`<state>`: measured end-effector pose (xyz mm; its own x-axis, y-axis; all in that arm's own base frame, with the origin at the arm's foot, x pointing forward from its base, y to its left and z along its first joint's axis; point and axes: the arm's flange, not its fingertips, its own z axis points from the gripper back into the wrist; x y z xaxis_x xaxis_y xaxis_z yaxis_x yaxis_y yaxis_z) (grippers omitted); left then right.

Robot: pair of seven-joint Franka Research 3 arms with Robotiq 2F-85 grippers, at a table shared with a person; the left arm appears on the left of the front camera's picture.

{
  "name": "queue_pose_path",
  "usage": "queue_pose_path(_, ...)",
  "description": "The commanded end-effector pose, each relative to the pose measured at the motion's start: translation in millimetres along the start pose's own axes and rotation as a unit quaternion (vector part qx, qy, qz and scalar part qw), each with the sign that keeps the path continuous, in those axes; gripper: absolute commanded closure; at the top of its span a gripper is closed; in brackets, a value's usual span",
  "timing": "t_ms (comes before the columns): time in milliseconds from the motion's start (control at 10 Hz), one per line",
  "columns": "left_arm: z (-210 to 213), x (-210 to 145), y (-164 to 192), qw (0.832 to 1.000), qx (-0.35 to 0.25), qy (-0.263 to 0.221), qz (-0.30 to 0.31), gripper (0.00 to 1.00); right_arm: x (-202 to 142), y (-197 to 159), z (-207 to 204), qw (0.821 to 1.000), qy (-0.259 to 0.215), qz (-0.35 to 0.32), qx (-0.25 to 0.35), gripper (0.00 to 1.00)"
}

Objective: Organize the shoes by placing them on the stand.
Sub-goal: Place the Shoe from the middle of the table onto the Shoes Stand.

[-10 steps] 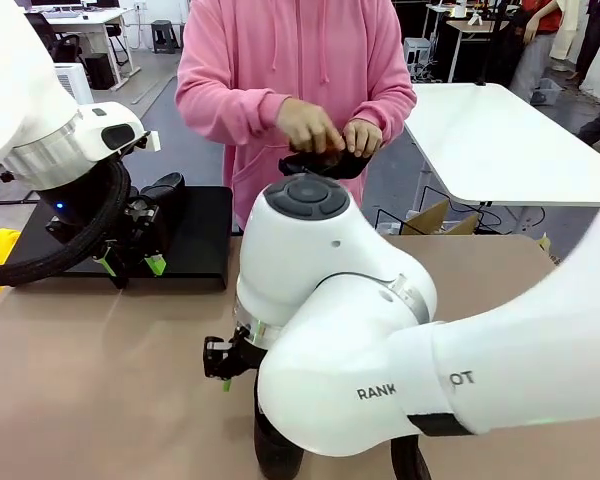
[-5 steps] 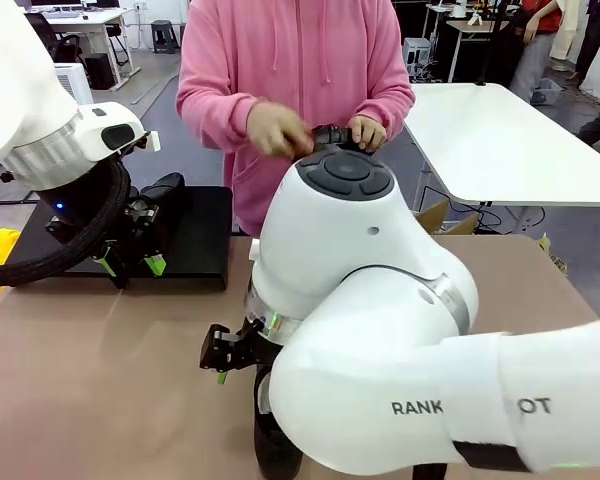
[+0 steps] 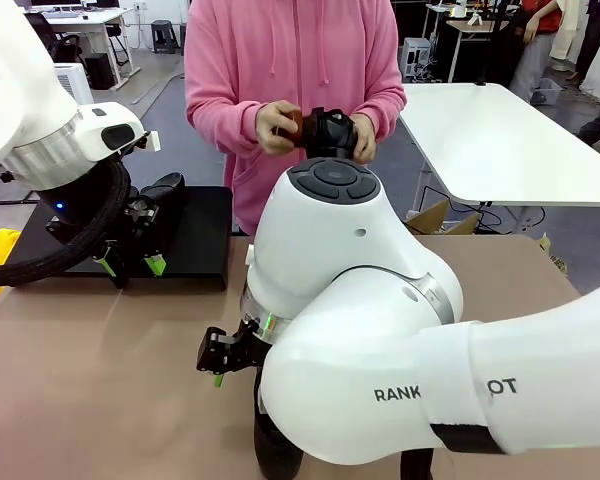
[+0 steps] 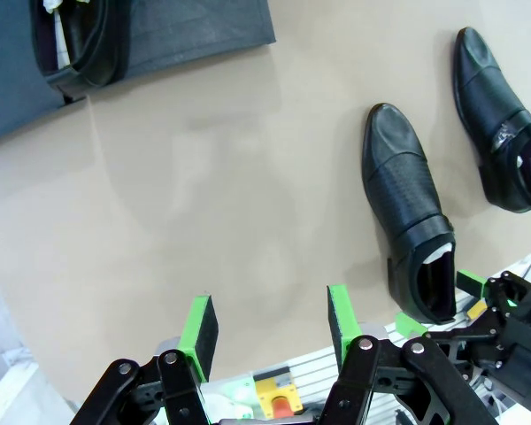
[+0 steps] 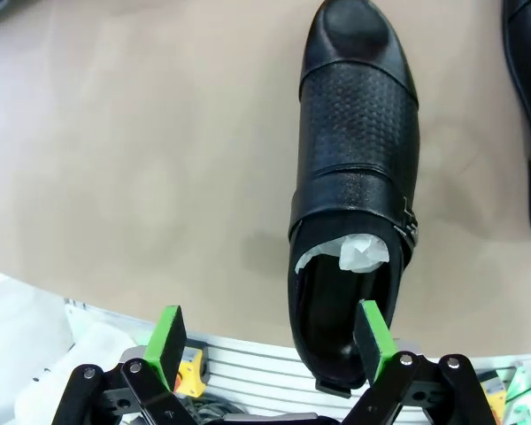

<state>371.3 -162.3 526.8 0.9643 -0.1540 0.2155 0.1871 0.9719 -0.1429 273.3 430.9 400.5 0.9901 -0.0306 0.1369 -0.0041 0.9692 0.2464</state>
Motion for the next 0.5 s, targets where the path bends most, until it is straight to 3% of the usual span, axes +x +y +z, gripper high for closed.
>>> queue_pose_path(0, 0.2, -0.1, 0.8, 1.000, -0.005, -0.004, 0.002, 0.34, 2.5, 5.8, 0.5, 1.000, -0.010, 0.000, -0.002, 0.00)
queue_pose_path(100, 0.2, -0.1, 0.8, 1.000, -0.005, -0.004, 0.002, 0.34, 0.0, 0.0, 0.0, 1.000, 0.000, 0.000, 0.000, 0.00)
queue_pose_path(200, 0.2, -0.1, 0.8, 1.000, -0.005, -0.004, 0.002, 0.34, -9.8, -7.6, 11.8, 0.998, -0.021, 0.048, -0.037, 0.00)
queue_pose_path(300, 0.2, -0.1, 0.8, 1.000, -0.005, -0.004, 0.002, 0.34, -5.7, -35.2, 33.7, 0.994, -0.044, 0.017, -0.101, 0.00)
queue_pose_path(400, -0.1, 0.0, 0.0, 1.000, 0.000, 0.000, 0.000, 0.34, -3.0, -68.2, 58.9, 0.991, -0.063, -0.009, -0.116, 0.00)
